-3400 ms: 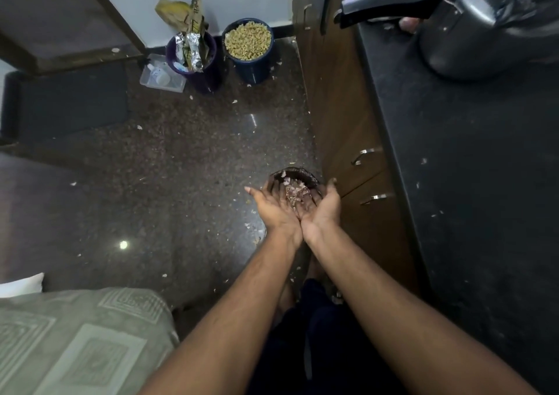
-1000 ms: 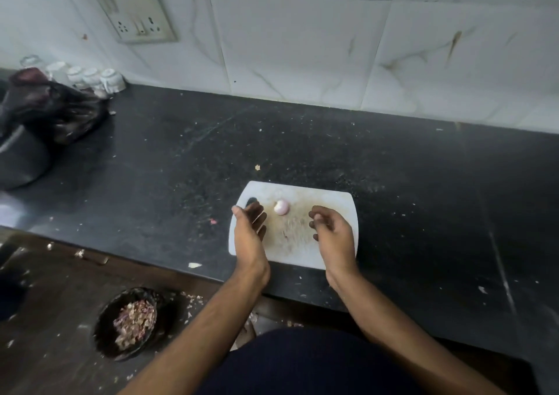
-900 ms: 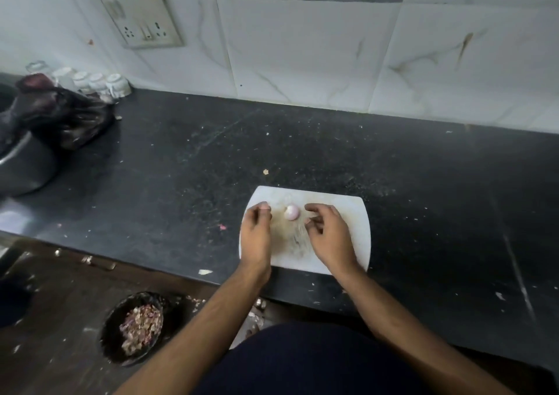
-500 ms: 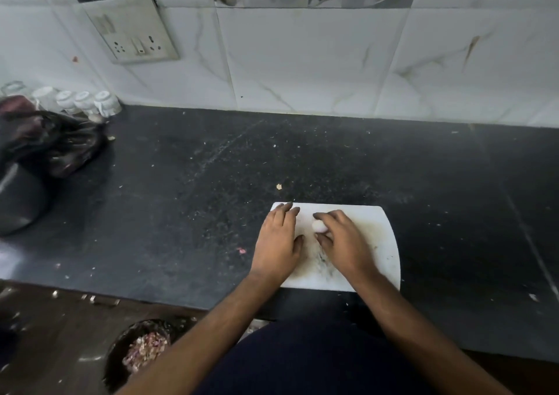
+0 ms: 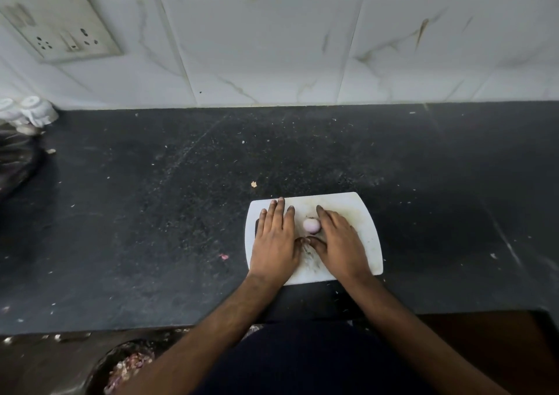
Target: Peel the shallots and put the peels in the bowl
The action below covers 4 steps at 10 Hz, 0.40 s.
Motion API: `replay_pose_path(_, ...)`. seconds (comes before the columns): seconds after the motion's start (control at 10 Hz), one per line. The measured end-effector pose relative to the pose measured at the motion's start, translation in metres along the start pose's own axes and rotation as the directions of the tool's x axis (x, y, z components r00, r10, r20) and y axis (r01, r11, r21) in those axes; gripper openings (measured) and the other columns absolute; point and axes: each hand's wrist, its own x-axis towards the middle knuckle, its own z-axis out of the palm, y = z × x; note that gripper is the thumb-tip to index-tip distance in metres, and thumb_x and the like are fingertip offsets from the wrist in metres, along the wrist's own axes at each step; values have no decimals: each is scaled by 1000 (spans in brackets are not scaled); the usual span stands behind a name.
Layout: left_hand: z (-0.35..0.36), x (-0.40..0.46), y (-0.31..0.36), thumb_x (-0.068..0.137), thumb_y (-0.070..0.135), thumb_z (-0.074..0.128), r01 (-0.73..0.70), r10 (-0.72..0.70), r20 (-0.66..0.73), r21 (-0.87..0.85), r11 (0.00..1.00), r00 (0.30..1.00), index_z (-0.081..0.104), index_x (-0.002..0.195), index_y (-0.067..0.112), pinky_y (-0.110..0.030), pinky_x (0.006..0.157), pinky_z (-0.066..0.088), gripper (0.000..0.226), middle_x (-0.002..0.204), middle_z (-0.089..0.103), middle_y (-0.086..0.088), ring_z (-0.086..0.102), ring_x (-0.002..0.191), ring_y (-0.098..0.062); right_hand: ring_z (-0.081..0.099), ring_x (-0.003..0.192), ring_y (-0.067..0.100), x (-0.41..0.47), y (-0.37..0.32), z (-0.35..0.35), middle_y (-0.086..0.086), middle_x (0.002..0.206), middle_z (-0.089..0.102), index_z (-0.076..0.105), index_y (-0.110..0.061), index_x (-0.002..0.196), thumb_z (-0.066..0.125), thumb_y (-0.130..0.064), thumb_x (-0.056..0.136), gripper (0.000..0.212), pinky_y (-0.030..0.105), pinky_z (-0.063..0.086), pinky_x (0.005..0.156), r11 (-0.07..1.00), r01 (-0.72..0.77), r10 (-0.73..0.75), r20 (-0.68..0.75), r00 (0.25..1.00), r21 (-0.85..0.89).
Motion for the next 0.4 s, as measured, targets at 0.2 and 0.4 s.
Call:
replay_pose_path(0.2,0,-1,4,102,33,55,28,-28,-5,14,1000,1000,29,159,0,-52,129,17,70,170,18,-21,14,159,-35,50,136,23,-7,1,-2,3,149,50,42,-14,151,65,-47,93,71,45,46,108,1000,8,-8,7,1000,15)
replay_pose_path(0.4,-2,-6,11,101,30,57,64,-63,-68,10,998,996,29,159,-1,-48,129,12,71,169,21,-21,17,159,-35,50,135,22,-8,5,-8,3,150,49,42,-13,151,63,-44,95,67,40,45,109,998,56,-56,-6,998,-2)
